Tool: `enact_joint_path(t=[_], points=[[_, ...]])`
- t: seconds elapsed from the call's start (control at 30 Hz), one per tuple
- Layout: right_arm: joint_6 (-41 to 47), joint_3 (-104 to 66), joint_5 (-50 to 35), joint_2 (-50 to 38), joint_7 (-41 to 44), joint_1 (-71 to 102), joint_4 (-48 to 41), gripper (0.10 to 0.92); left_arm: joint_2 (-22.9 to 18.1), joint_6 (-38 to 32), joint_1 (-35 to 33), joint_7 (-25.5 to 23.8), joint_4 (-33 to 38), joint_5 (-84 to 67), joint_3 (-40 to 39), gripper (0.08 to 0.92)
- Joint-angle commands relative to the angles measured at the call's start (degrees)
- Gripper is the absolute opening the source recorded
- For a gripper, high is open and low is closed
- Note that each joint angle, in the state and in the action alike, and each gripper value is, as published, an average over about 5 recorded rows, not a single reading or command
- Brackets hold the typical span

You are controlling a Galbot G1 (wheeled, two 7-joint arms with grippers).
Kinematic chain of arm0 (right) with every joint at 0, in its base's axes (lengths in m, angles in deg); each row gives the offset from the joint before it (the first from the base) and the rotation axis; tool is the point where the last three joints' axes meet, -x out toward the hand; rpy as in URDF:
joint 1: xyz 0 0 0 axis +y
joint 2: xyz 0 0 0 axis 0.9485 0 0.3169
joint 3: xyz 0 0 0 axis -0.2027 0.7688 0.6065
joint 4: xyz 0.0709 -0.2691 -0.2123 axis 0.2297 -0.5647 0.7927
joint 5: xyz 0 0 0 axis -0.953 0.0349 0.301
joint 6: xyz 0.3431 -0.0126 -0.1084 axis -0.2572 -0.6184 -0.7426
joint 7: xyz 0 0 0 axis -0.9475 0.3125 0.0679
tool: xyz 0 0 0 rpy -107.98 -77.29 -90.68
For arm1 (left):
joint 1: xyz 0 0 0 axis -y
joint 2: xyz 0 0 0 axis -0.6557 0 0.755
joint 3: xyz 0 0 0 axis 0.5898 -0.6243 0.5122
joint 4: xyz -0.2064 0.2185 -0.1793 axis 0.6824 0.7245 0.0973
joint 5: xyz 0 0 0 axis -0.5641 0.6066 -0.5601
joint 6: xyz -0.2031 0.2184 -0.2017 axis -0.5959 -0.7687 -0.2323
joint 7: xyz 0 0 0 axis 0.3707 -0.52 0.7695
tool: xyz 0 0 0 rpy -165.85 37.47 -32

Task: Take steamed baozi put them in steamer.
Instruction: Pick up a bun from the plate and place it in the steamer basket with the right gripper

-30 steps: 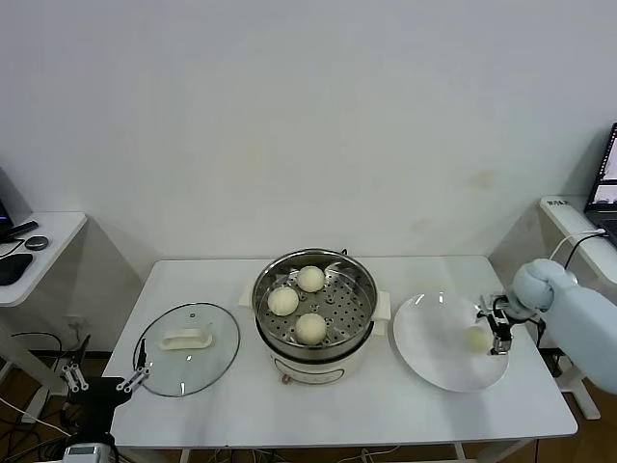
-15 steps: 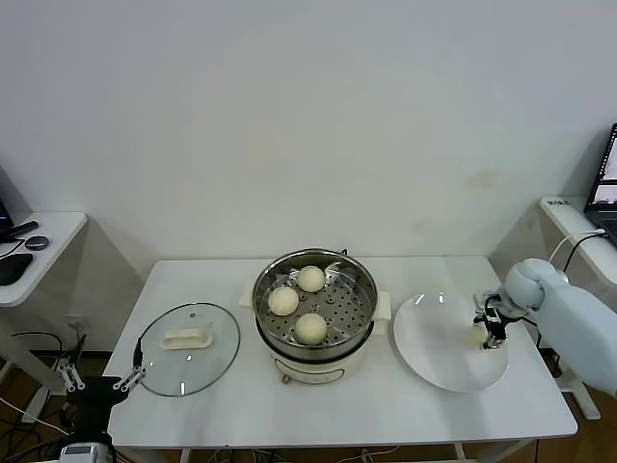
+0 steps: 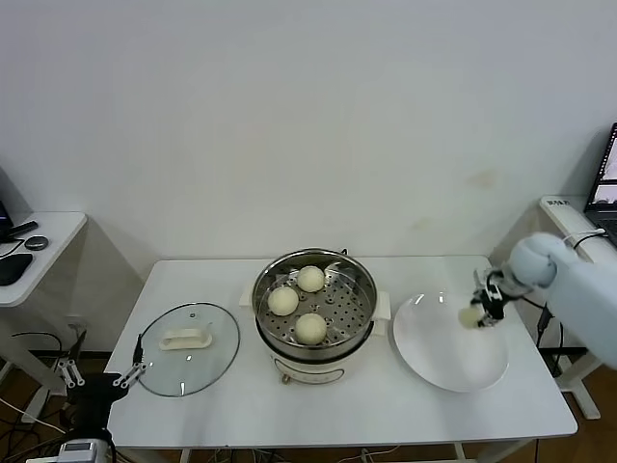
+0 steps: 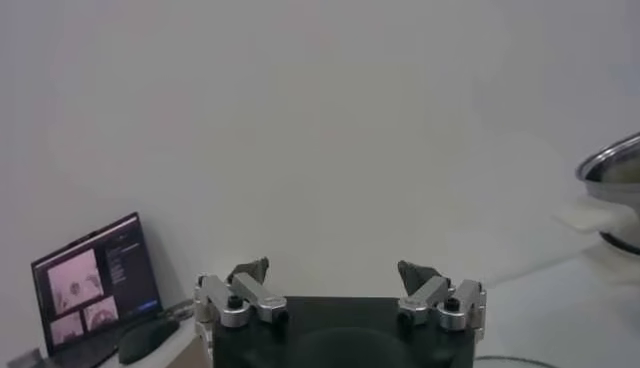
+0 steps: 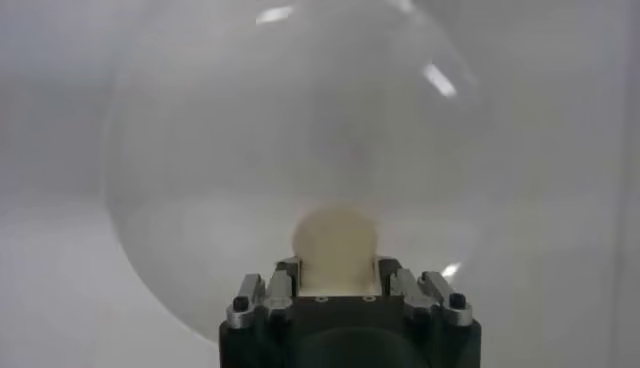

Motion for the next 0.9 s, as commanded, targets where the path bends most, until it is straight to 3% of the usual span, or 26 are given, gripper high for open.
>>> enact_joint_path(t=[0.03,0.23,0.43,0.9], points=[[11.2,26.9,-24.5,-0.3,-3.4,-33.8,16.8,0.498,0.2,0.2,0.9,-0.1,-0.3,-0.1,-0.6,0.823],[18.8,34.8,-38.1,9.0,-7.8,-45.1,21.0,0.507,0.3,0.7,2.1,-0.2,-0.2,0.0,-1.4,0.823],[25.7,36.8,-45.2,15.6,-13.3,-43.0,22.6,0.513,0.2,0.6,2.1,-0.2,-0.4,0.0,-1.2,0.823],[29.5,35.6,-38.3,25.8,-17.4,-28.6,12.5,0.518,-0.2,0.4,1.5,-0.1,0.3,-0.6,0.6,0.823]])
